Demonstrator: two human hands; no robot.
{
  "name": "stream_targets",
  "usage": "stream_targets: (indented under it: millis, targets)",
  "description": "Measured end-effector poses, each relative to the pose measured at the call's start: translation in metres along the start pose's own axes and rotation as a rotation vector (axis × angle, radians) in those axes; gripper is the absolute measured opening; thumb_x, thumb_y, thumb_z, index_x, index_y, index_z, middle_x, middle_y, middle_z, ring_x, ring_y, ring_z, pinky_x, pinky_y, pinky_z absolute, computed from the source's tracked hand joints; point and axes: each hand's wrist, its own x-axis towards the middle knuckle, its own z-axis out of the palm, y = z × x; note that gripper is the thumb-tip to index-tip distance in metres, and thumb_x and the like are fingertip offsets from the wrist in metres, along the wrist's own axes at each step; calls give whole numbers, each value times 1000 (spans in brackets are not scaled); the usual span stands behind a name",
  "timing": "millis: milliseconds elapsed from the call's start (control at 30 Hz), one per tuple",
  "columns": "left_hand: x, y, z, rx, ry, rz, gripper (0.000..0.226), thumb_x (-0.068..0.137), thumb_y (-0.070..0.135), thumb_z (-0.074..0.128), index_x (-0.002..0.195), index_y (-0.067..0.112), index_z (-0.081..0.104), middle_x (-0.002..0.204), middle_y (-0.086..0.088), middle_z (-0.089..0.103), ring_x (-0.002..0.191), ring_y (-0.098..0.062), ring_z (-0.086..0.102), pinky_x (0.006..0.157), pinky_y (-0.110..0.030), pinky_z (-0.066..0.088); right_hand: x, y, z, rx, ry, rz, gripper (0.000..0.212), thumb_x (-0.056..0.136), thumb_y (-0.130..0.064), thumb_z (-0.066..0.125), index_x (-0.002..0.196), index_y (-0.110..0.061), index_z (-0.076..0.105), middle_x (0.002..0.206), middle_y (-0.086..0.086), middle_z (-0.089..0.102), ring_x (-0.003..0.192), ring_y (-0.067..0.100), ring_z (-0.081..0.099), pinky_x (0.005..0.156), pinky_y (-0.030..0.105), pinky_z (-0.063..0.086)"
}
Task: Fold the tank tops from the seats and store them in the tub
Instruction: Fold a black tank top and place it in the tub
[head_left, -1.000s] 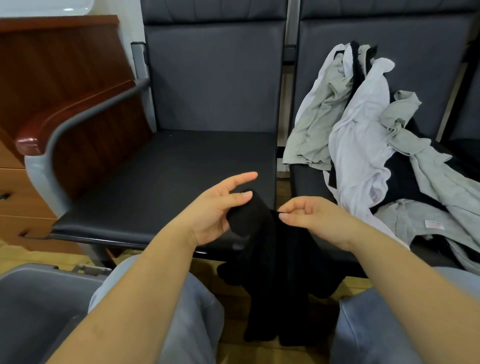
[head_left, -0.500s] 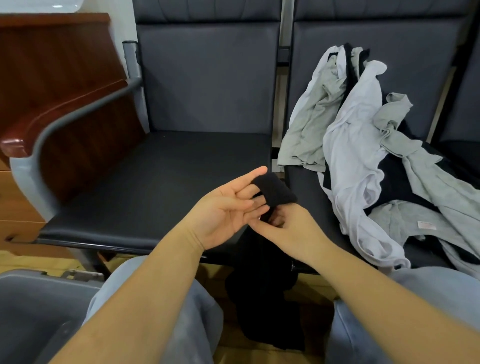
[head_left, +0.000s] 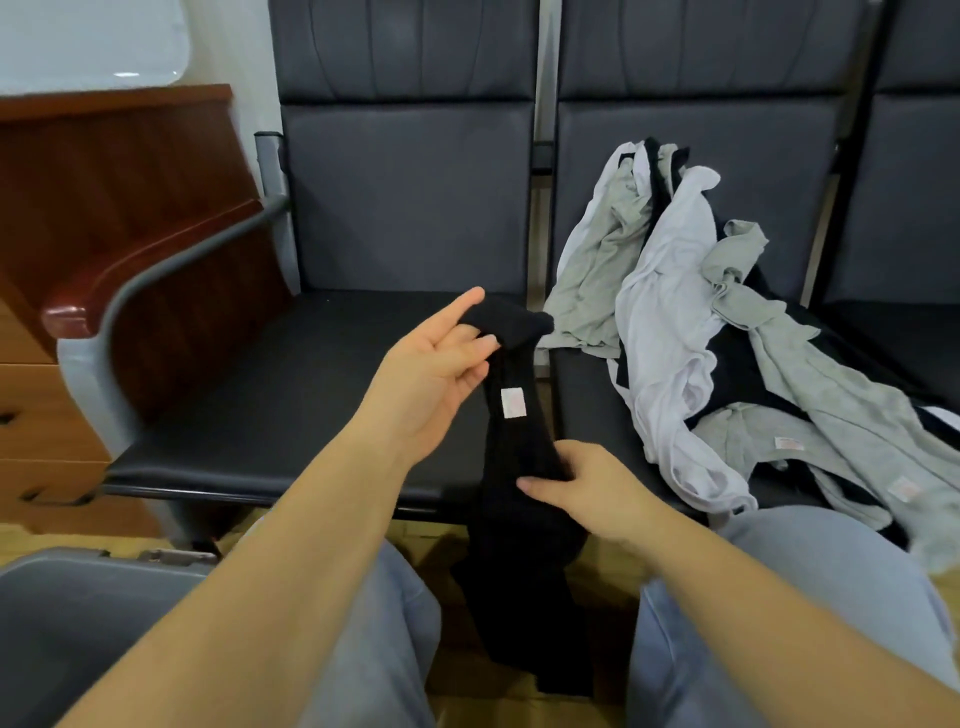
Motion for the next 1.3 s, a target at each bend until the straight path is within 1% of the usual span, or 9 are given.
stream_targets:
  millis: [167,333,533,600,700,833,1067,1200,1300]
  targets:
    - [-11,30,-14,188,267,64,22,90,8,64,103,25,68,69,11,64,73,-2,63,64,-13,49,-23,-16,-57,-171,63,71,20,86,-26,70,87,-6,67,81,11,70,70,19,66,65,28,53]
    - [-33,65,-9,-316,373,-60,9,93,13,60,96,12,68,74,3,73,62,-3,68,47,-8,47,-49,-44,-113,-253,-15,184,33,92,-35,62,68,-12,62,56,1,62,46,8,52,56,19,42]
    - [-51,112,-1,-638,416,-29,20,97,7,50,89,9,67,62,1,70,47,-3,63,46,-11,49,-74,-87,-147,461,-142,112,39,60,-36,86,52,-17,53,56,3,46,58,16,47,64,29,48]
    - [-53,124,-4,-715,398,18,23,98,5,47,90,6,68,68,-4,71,48,-4,64,47,-13,50,-78,-101,-154,730,-193,-9,47,37,-38,97,52,-18,57,53,-3,41,52,12,46,53,24,48]
    - [-59,139,-9,-726,325,67,16,86,-3,56,89,0,71,75,-11,69,59,-11,67,53,-15,54,-78,-122,-158,937,-207,-166,39,42,-37,93,58,-22,61,50,-9,39,44,4,41,43,16,40]
    - [-65,145,-16,-577,197,155,47,60,-8,59,107,-3,63,92,-13,68,82,-16,70,74,-25,58,-73,-151,-156,1062,-141,-248,17,62,-31,74,68,-21,61,54,-10,44,44,4,42,42,15,40]
    - [-58,136,-31,28,301,173,47,86,-16,48,128,5,54,114,-10,64,95,-15,69,79,-22,57,-61,-175,-146,1023,-65,-354,25,83,-30,55,79,-14,74,84,0,71,81,16,70,75,32,59]
    - [-55,133,-37,225,435,146,18,99,9,48,87,12,60,73,-1,60,55,-9,63,61,-23,57,-50,-172,-141,999,29,-353,21,82,-32,59,82,-17,73,85,-2,70,82,15,68,80,31,57]
    - [-55,135,-45,554,506,198,18,100,25,49,85,22,59,70,6,53,65,-9,50,68,-24,46,-49,-166,-135,1044,-35,-391,26,89,-28,53,87,-12,74,91,2,72,91,18,70,88,36,55]
